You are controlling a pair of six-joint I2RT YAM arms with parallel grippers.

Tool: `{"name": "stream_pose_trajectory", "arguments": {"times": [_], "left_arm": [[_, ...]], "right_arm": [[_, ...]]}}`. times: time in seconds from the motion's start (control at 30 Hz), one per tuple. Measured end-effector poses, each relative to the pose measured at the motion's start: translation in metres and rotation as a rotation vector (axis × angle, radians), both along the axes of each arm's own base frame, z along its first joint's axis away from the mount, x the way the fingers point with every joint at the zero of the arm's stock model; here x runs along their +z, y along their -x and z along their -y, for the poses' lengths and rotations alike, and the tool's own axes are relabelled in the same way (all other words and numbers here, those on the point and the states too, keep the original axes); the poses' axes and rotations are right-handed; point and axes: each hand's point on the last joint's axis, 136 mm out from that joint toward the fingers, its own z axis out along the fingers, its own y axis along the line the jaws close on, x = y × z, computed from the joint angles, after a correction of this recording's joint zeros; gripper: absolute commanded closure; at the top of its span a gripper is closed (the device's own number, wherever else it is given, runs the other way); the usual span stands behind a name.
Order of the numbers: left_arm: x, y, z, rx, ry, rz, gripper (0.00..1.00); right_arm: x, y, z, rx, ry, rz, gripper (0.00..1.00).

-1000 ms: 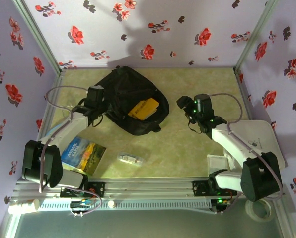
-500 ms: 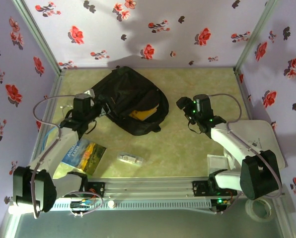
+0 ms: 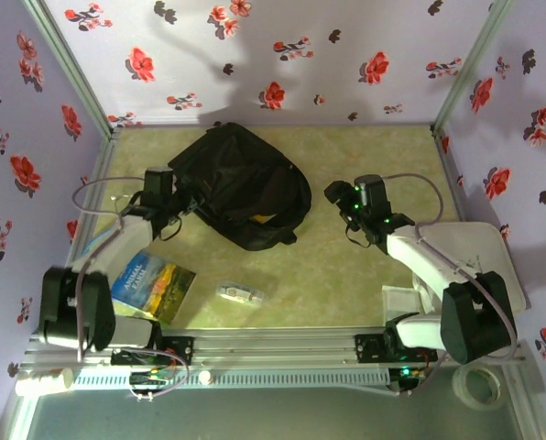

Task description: Pack books, pencil case, and school supplies into a backpack

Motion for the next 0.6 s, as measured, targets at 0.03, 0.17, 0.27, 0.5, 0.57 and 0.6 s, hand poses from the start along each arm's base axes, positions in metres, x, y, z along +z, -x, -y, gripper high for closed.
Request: {"name": "stream_pose_trajectory", "arguments": {"times": [0.03,0.17,0.27,0.5,0.57,0.6], "left_arm": [[-0.011,-0.004,0.003,-0.003,0.007,-0.041,0.12],[-0.039,-0.021,0.017,-0.023,0.044,-0.132,0.15],[-0.049,-0.036,0.031,-0.054,0.068,-0.160,0.15],[-0.054,-0.077,0.079,-0.149,0.104,-0.155,0.15],[-0.051,-0.087,0.100,-0.194,0.122,-0.139,0.15],[-0.050,-0.091,0.110,-0.215,0.131,-0.134,0.15]], "right_arm": [[0.000,0.000,0.000,0.000,0.000,0.000,0.21],[0.000,0.000,0.000,0.000,0.000,0.000,0.21],[0.000,0.000,0.000,-0.001,0.001,0.001,0.21],[0.005,0.000,0.002,-0.004,0.009,0.017,0.20],[0.006,0.001,0.003,-0.005,0.014,0.020,0.20],[0.007,0.002,0.004,-0.005,0.018,0.019,0.20]]}}
